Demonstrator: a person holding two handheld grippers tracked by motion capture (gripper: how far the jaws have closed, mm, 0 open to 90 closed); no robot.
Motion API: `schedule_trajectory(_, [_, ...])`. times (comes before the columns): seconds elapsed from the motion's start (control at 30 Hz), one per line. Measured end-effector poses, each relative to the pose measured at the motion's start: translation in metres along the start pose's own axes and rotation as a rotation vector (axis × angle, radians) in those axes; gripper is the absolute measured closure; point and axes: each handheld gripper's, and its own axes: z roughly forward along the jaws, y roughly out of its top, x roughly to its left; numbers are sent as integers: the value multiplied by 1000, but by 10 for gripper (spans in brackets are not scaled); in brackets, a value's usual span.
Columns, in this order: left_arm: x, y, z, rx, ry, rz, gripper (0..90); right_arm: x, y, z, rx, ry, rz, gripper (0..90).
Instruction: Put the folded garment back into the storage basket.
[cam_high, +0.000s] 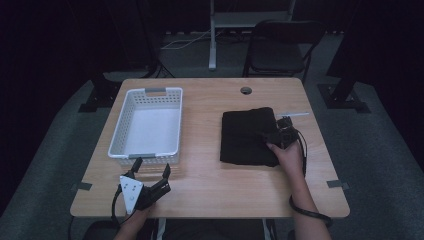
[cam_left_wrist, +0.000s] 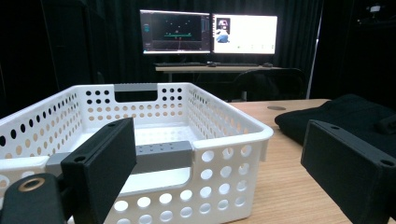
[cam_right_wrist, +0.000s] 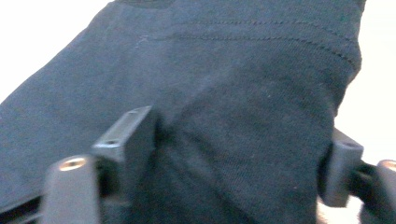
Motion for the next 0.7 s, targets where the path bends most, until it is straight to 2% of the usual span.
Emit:
schedule_trajectory(0.13, [0, 0, 0, -2, -3, -1, 117, 1, -2, 0, -13, 17, 13, 458])
schedule_trajectory(0.33, [0, 0, 0, 2, -3, 0, 117, 1, -4, -1, -26, 49, 33, 594])
schedule_trajectory(0.47, [0, 0, 0, 0, -3, 0, 117, -2, -6, -4, -62, 93, 77, 655])
schedule_trajectory(0.7, [0, 0, 0, 1, 3, -1, 117, 0, -2, -17, -117, 155, 109, 700])
